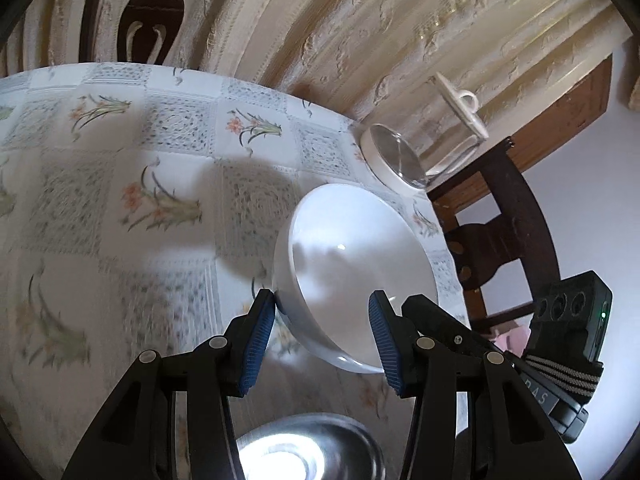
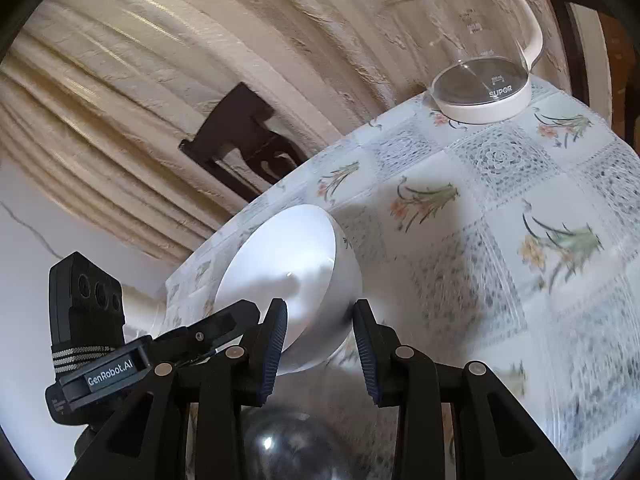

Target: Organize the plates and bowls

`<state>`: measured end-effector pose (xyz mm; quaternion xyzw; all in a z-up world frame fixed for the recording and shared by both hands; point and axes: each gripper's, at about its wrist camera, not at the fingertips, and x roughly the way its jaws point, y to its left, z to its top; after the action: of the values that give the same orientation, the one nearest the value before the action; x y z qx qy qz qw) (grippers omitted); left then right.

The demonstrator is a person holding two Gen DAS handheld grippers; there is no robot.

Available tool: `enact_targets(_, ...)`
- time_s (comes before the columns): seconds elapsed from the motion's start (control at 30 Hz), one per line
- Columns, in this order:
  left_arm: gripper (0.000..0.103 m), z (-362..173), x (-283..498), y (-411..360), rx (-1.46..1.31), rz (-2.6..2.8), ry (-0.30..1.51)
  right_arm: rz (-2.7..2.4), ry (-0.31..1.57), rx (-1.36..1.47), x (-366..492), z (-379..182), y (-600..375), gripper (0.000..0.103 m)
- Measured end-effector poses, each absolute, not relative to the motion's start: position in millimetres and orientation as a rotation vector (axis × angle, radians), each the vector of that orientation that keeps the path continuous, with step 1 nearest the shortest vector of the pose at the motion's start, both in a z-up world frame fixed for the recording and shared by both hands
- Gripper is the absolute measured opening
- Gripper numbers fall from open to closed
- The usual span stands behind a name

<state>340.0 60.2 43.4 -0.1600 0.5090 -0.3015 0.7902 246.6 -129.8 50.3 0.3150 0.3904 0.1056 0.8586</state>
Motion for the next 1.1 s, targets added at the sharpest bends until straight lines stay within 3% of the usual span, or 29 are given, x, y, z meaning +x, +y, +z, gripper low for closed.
enact_targets(0.6, 0.050, 41, 238, 110, -0.342, -0.658, 1.101, 0.290, 0.859, 0.647, 165, 37, -95, 0.037)
enact_targets(1.1, 0.050, 12, 217, 123, -0.336, -0.626, 1.172, 0.269, 0.910, 0.603, 153, 20, -81, 0.037)
